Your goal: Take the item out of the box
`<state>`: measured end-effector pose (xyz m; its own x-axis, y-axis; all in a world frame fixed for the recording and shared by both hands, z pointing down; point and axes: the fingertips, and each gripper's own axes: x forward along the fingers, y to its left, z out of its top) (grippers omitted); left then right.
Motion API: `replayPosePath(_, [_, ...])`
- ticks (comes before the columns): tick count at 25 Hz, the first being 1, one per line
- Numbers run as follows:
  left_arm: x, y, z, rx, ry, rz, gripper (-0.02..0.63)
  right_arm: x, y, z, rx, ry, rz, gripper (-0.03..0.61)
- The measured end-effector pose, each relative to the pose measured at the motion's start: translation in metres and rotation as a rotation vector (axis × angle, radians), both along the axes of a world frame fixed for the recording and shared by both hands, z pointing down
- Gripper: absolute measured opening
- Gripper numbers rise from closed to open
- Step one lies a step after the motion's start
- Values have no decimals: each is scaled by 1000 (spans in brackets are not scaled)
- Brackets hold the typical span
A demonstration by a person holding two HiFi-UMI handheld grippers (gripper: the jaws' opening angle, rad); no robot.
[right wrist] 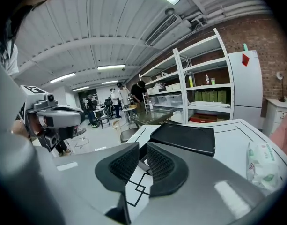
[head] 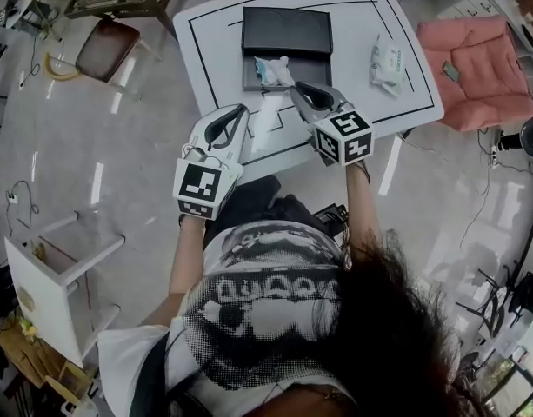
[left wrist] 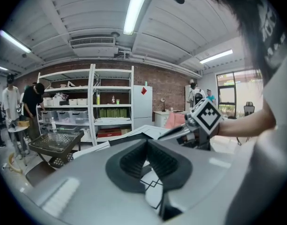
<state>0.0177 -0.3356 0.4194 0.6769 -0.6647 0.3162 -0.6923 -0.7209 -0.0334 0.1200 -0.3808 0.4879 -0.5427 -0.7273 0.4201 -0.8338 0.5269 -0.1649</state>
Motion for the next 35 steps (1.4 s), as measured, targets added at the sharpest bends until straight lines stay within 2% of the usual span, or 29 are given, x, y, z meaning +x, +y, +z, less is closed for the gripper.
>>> replayPosePath(8, [-14, -23, 10, -23, 13, -2, 0, -18, -64, 49, -130, 154, -128, 133])
replayPosePath(15, [-26, -38, 13, -29, 23, -13, 0, -27, -95, 94, -238, 303, -218, 140])
replayPosePath(24, [-38, -52, 17, -38, 29, -41, 0, -34, -101, 145, -348, 560, -411, 178])
replayPosePath(26, [-42, -54, 18, -40, 32, -50, 0, -33, -104, 153, -360, 586, -407, 178])
replayPosePath(31, [-48, -58, 22, -49, 28, -69, 0, -36, -102, 161, -393, 571, -388, 115])
replayPosePath(35, [-48, -60, 22, -50, 31, -66, 0, -32, -108, 159, -325, 607, -377, 73])
